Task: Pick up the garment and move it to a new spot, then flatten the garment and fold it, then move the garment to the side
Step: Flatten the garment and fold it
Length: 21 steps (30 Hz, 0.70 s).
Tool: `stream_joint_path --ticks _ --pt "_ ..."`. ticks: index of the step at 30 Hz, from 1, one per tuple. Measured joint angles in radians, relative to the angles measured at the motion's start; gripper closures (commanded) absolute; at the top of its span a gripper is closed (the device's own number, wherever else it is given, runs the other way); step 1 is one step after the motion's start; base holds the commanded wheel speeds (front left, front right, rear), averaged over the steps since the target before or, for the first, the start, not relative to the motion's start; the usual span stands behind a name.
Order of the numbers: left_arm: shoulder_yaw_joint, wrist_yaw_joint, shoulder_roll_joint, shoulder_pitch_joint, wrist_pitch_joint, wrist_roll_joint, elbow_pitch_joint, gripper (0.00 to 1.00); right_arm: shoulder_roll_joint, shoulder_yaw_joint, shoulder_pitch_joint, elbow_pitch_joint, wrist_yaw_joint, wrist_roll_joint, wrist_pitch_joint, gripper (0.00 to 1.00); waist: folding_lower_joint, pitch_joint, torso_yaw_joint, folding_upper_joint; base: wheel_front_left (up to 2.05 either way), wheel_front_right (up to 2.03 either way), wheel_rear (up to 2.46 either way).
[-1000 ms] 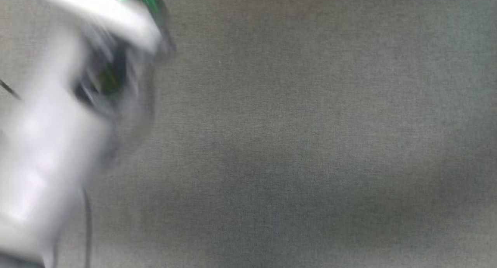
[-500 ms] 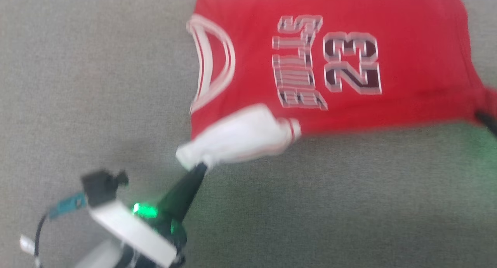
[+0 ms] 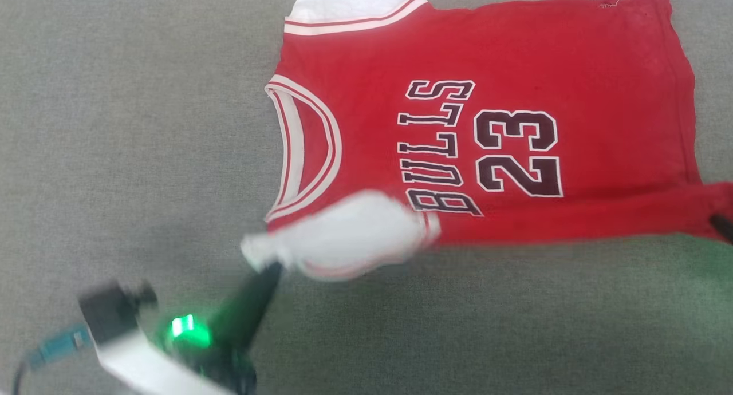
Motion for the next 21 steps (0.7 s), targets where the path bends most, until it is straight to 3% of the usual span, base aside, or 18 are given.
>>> stream_joint_path --ticks 5,11,16,21 --pt "-0.003 0.000 -0.014 -0.173 0.061 -0.029 0.064 1.00 0.064 -0.028 -0.065 0.020 0.000 -0.021 0.030 1.00 0.0000 0.011 -0.008 0.0001 0.00 0.00 0.00" --pt "0.001 0.000 -0.067 -0.421 0.130 -0.112 0.259 1.00 0.185 -0.025 -0.230 0.103 0.000 -0.060 0.117 1.00 0.0000 0.048 -0.025 0.0000 0.00 0.00 0.00" --pt "0.012 0.000 -0.094 -0.527 0.126 -0.148 0.411 1.00 0.269 -0.004 -0.352 0.202 0.000 -0.108 0.155 1.00 0.0000 0.090 -0.047 0.0000 0.00 0.00 0.00" --pt "-0.031 0.000 -0.105 -0.572 0.121 -0.125 0.542 1.00 0.308 0.011 -0.404 0.256 0.000 -0.132 0.149 1.00 0.0000 0.127 -0.057 0.0000 0.00 0.00 0.00"
